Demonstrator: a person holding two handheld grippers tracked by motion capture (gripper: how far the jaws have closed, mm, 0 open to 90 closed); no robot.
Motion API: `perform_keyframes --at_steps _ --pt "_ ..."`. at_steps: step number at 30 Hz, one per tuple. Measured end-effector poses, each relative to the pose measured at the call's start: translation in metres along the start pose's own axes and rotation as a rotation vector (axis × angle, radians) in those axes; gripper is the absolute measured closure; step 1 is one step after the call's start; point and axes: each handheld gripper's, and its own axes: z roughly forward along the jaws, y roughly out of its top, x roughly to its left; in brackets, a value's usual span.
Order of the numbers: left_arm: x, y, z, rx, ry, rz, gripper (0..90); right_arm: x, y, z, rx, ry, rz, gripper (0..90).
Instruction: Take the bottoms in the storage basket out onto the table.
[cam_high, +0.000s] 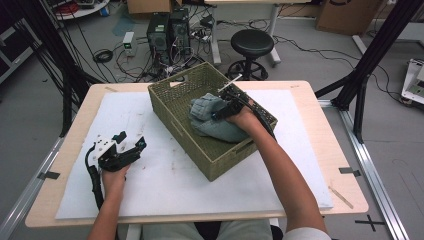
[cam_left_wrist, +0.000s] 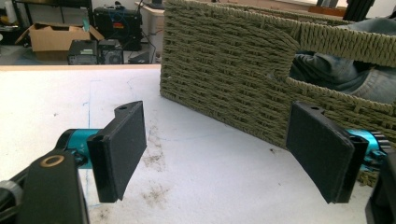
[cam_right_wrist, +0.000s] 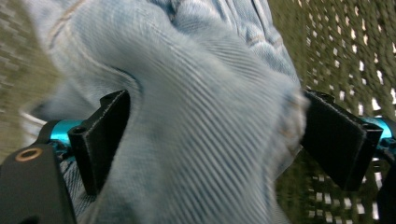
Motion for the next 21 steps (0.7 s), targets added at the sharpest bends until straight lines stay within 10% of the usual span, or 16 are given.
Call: perform_keyframes --at_steps 10,17,21 --pt "0.001 0.000 0.000 0.002 0.006 -0.007 20.7 -0.009 -0.004 0.029 0.107 0.165 0.122 14.3" --pt "0.001 0.000 0.000 -0.001 0.008 -0.016 20.9 -0.009 0.002 0.020 0.092 0.244 0.115 61.6" --pt "0.001 0.000 0.000 0.000 0.004 -0.009 20.9 -0.009 0.005 0.008 0.024 0.245 0.112 69.0"
